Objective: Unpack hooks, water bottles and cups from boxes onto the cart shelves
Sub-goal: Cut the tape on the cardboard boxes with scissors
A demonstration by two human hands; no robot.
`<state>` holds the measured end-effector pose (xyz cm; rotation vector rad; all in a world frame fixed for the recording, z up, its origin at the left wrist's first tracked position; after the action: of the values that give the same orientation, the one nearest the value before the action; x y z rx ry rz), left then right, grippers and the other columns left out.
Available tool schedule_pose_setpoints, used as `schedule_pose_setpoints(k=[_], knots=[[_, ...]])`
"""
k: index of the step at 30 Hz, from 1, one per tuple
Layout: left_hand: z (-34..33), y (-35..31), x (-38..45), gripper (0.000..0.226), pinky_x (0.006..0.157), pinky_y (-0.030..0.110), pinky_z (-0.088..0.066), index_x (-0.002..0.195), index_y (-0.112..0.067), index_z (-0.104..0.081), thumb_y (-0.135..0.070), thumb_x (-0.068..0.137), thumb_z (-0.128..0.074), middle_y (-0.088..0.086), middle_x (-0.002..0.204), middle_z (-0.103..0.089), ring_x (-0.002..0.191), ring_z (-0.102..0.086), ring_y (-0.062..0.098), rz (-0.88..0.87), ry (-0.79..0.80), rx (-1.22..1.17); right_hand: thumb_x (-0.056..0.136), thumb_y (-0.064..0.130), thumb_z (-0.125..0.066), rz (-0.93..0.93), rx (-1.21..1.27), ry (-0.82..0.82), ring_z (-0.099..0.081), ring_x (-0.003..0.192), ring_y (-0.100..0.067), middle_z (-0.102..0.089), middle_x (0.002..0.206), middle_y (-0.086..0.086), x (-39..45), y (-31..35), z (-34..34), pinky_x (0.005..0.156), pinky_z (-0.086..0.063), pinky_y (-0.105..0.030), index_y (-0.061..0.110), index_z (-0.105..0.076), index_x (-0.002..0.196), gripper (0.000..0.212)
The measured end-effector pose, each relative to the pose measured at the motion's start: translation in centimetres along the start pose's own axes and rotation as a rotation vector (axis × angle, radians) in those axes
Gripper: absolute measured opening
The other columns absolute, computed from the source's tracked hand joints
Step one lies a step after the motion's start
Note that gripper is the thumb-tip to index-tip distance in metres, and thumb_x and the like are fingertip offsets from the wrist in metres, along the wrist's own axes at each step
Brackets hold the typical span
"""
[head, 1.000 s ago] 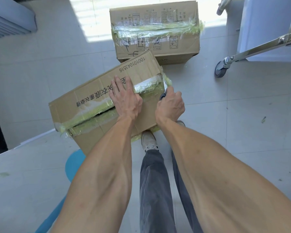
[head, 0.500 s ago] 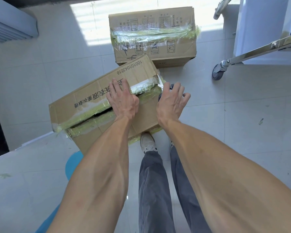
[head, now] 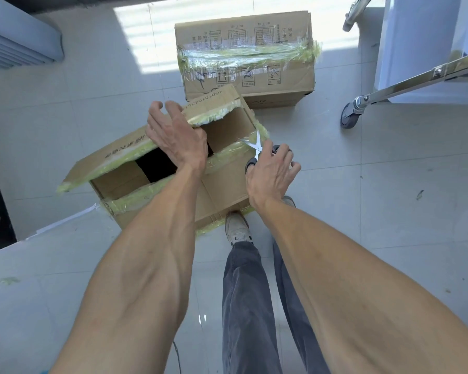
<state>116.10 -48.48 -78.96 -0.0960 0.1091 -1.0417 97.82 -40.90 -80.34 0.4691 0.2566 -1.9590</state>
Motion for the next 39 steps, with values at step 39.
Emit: schedule_pose_setpoints(k=[39], knots=[[-0.1,0.1,-9.2,0.034,0.087,0.041,-0.029,0.063,-0.016,-0.06,-0.033,0.087,-0.042,0.005,0.07,-0.057,0.091,-0.042,0.024,-0.021,0.461,0.118,0.09,0.026,-0.055,-0.33,0.238,-0.008,-0.05,0.107,-0.029,-0.055,0.115,-0.01,-4.0,-7.8,2.4,0.091,-0.032,-0.042,0.014,-0.045,0.123,0.036]])
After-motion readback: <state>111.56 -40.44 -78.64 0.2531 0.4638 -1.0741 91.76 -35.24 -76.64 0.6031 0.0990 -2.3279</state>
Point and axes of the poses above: each hand's wrist, its own x-axis towards the middle knuckle, its own z-axis out of the back of the hand, y = z × x, the point moved 5 cm from there along x, towards the middle knuckle
